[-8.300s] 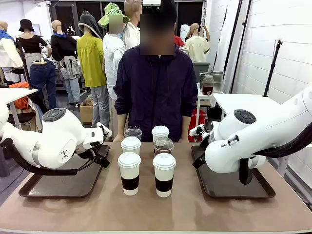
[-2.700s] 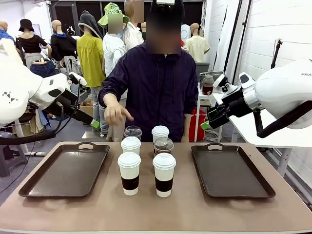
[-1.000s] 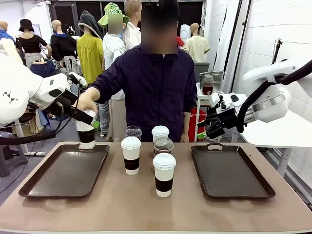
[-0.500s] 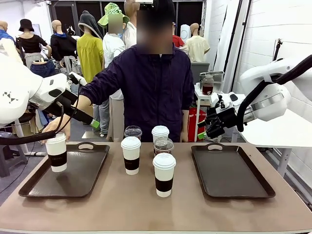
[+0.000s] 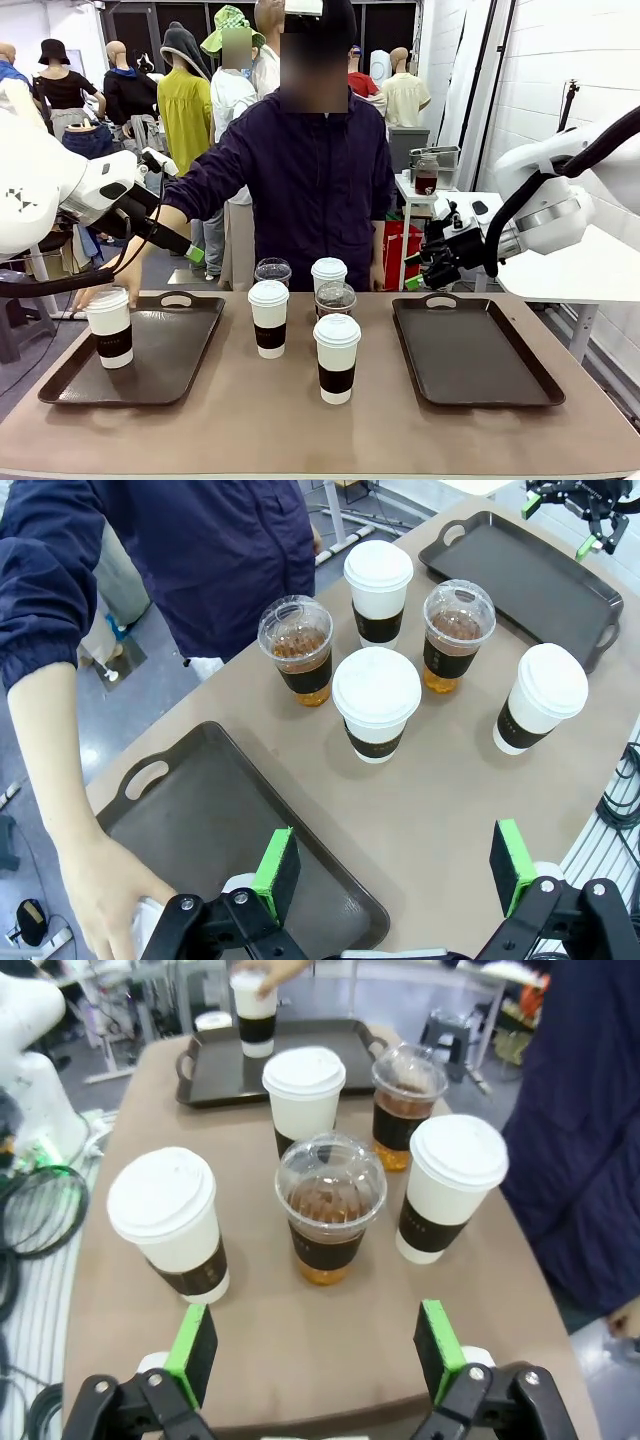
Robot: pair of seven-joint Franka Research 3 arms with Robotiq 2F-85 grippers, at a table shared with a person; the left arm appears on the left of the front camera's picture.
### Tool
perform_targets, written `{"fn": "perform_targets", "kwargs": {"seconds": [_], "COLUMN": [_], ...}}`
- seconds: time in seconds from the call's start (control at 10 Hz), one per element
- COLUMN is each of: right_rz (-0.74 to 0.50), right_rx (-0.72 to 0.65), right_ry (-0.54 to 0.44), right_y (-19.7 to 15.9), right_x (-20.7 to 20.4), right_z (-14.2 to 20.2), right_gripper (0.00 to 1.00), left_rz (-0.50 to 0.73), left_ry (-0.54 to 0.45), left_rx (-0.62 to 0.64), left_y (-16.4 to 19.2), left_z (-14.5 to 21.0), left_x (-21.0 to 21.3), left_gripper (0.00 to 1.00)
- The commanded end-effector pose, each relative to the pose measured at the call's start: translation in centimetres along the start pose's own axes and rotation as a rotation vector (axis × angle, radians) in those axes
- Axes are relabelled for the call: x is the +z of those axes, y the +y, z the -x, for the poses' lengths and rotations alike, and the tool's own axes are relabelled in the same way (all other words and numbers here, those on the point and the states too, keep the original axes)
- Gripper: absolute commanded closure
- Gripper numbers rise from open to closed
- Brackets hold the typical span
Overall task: Distribute the coffee onto the tray.
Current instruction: Pick up one iced Americano and place it on the right Handle tray.
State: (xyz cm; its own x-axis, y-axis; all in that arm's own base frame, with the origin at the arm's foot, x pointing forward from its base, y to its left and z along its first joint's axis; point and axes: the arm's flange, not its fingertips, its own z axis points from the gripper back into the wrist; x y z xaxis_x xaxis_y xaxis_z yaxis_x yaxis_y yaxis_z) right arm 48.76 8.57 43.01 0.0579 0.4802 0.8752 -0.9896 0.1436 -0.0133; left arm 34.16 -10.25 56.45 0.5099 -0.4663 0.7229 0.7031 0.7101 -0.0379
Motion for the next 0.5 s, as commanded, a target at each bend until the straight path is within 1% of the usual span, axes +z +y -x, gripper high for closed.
{"fn": "perform_targets", "kwargs": {"seconds": [0.0, 0.2, 0.4], "right_rz": [-0.045, -0.043, -0.029], "right_rx": [-0.009, 0.007, 0.005], "right_ry": [-0.112, -0.165, -0.175], "right_y": [-2.0, -2.7, -4.0], "right_x": [-1.6, -3.5, -5.9], "right_z": [3.1, 5.5, 7.9], "right_gripper": [0.0, 0.0, 0.0], "left_rz": [0.007, 0.007, 0.007], "left_ry": [-0.002, -0.002, -0.002], "left_rx": [0.003, 0.003, 0.003], "left_y": [0.2, 0.2, 0.2], "left_z": [0.1, 0.1, 0.1], "left_x": [0.0, 0.0, 0.0], "left_gripper": [0.0, 0.0, 0.0]}}
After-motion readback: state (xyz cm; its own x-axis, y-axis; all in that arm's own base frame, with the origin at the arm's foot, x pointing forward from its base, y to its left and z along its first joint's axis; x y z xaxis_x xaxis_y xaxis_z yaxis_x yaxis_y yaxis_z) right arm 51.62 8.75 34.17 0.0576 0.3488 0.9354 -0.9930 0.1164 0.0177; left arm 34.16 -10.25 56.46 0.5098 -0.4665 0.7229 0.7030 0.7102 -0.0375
